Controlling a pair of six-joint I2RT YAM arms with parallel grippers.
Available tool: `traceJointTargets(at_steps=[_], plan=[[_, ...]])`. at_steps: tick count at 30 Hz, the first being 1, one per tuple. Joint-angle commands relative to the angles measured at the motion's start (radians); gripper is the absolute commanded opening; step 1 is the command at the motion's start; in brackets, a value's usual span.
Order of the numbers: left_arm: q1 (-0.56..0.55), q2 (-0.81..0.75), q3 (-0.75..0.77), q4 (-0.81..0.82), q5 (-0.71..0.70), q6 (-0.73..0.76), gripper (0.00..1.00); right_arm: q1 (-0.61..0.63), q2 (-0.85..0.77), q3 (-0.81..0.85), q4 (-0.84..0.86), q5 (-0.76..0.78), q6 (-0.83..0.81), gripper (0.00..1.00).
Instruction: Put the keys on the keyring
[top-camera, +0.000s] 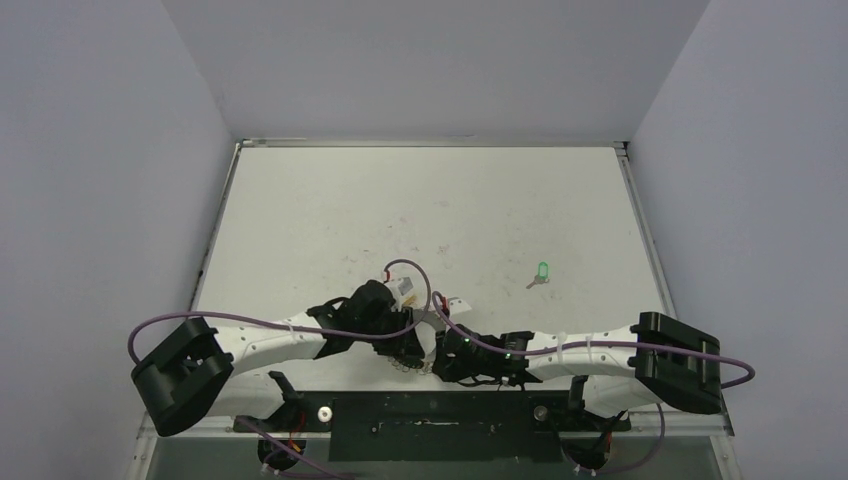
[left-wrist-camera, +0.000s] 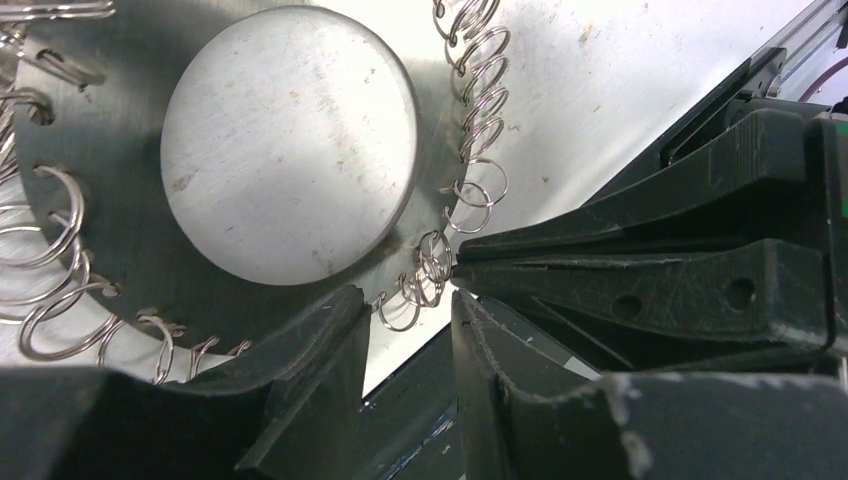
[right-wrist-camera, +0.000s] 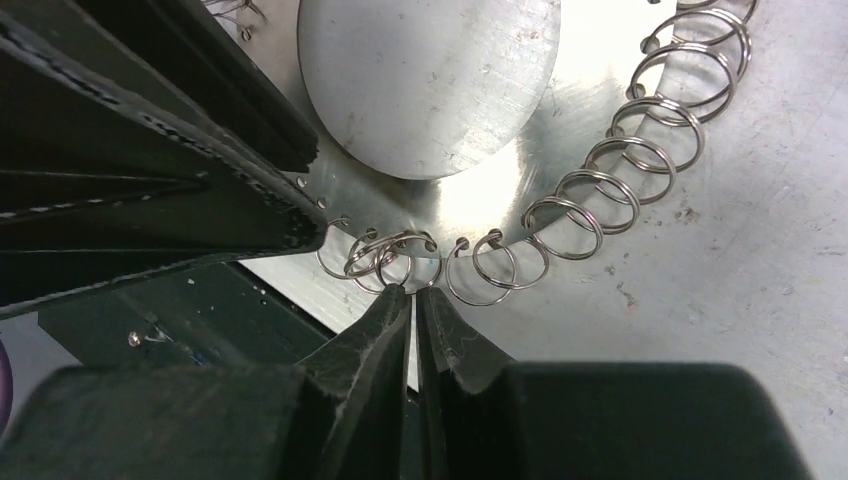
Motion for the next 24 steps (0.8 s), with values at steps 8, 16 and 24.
traceJointTargets(at_steps=[8, 16, 24], plan=[[-0.056, 0.095, 0.072, 0.115, -0.019, 0.005, 0.32, -0.006, -0.022, -0.01, 0.032, 0.06, -0.011, 0.16], [-0.067, 0.109, 0.081, 0.029, -0.088, 0.043, 0.1, -0.006, -0.018, -0.024, 0.06, 0.056, -0.021, 0.17], [-0.08, 0.136, 0.105, -0.069, -0.123, 0.089, 0.02, -0.004, -0.045, -0.023, 0.095, 0.05, -0.058, 0.25]])
